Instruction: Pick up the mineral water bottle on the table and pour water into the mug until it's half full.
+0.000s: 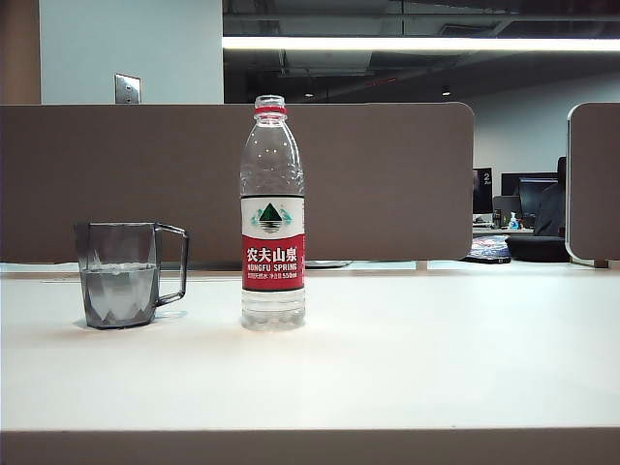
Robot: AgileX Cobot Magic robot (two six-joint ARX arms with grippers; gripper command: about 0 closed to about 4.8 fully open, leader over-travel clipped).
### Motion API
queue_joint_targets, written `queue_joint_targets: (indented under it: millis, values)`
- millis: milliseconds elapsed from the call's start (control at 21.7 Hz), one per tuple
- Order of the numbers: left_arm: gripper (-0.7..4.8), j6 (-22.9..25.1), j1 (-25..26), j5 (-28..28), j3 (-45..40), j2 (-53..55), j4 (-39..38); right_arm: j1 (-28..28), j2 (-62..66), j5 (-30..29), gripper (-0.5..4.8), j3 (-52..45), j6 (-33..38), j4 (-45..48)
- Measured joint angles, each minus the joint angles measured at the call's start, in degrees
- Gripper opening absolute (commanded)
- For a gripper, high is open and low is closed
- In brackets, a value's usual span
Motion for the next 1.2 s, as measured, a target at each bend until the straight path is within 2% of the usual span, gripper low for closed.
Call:
queue_joint_targets:
  millis: [416, 1201]
  values:
    - [-0.05, 0.0, 0.0, 0.0, 0.0, 0.0, 0.0, 0.0, 0.0, 0.0, 0.41, 0.0, -4.0, 0.0]
    - [-0.05, 0.0, 0.0, 0.0, 0.0, 0.0, 0.0, 0.0, 0.0, 0.0, 0.41, 0.0, -4.3, 0.0]
